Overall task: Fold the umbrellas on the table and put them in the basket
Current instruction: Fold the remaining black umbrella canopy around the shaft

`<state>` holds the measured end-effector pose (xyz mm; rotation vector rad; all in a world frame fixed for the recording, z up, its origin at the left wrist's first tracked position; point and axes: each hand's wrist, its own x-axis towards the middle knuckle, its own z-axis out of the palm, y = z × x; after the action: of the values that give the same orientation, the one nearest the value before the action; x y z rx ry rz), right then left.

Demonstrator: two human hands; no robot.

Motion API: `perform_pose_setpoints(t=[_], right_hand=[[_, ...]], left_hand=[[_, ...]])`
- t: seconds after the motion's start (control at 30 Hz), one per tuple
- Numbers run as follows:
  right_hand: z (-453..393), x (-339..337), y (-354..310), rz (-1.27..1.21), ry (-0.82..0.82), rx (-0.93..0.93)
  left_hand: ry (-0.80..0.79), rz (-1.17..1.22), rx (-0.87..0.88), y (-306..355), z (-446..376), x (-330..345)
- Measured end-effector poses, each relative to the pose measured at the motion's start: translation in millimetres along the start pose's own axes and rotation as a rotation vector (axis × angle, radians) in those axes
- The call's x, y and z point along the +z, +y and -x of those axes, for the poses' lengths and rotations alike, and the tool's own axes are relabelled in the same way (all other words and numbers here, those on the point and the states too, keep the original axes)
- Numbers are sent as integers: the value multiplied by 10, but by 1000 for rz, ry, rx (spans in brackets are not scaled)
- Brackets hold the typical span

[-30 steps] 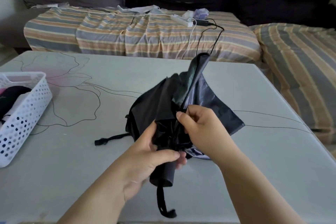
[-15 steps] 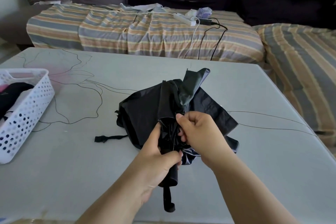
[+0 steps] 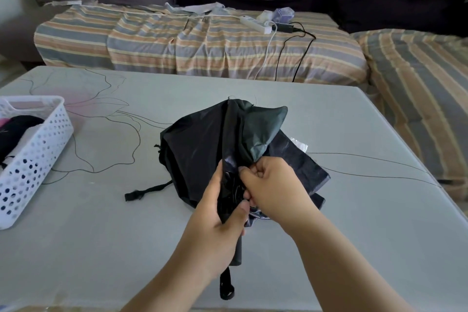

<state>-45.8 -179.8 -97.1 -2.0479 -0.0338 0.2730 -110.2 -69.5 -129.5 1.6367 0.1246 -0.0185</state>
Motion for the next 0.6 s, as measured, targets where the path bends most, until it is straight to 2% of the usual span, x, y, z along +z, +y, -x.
perform_pose_setpoints(t=[0.07, 0.13, 0.27, 0.3, 0.37, 0.5, 0.6], right_hand=[[21, 2, 5, -34, -30, -2], [31, -16, 8, -30, 29, -52], [-46, -223, 81, 7, 379, -137], [-58, -274, 113, 2, 423, -143], [-52, -286, 166, 13, 397, -200], [-53, -107, 238, 166, 152, -208], [-108, -69, 247, 176, 241, -182]], left_hand=[[-1, 42, -23, 1, -27, 0], [11, 74, -42, 40, -67, -18], [64, 170, -88, 110, -119, -73], [77, 174, -99, 104, -129, -91], [92, 168, -113, 113, -151, -123], [74, 108, -91, 147, -182, -153], [54, -32, -60, 150, -169, -168]])
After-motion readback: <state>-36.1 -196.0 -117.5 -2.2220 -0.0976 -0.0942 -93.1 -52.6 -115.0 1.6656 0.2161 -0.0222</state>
